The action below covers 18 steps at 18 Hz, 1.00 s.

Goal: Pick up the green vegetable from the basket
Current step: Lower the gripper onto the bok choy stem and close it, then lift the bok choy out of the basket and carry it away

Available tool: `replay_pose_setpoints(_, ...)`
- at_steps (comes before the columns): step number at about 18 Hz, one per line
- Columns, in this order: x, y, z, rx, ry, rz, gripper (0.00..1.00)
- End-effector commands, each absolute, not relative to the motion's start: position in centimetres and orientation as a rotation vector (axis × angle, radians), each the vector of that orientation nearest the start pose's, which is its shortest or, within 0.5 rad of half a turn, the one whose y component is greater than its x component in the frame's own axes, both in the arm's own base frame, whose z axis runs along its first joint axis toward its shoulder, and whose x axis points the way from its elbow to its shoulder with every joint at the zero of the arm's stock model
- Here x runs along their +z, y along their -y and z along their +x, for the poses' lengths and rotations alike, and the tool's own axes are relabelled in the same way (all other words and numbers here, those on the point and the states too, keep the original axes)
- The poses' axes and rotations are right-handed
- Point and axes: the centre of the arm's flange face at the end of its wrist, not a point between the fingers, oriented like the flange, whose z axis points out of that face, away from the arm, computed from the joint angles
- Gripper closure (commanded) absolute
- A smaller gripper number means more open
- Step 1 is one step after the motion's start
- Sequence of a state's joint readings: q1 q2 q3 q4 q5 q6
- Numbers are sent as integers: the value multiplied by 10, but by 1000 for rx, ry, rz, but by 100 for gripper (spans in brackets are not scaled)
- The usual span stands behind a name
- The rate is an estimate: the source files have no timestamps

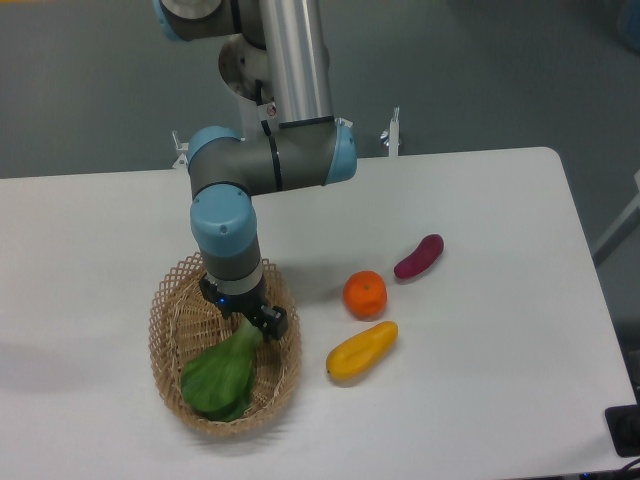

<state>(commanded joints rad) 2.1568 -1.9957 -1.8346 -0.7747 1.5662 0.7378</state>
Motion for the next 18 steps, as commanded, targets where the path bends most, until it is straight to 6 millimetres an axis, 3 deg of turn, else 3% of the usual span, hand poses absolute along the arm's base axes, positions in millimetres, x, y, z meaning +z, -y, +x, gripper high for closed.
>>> replay_pose_setpoints(3,217,-565,-215,104,-234,-3034,50)
replay_pose_setpoints(8,237,-568,-218,137,-234,-3002,52)
replay_pose_setpoints(14,286,-566,-243,175,-173,-2924,57)
replay_pose_setpoints(18,300,-552,-267,184,-193,-2893,57)
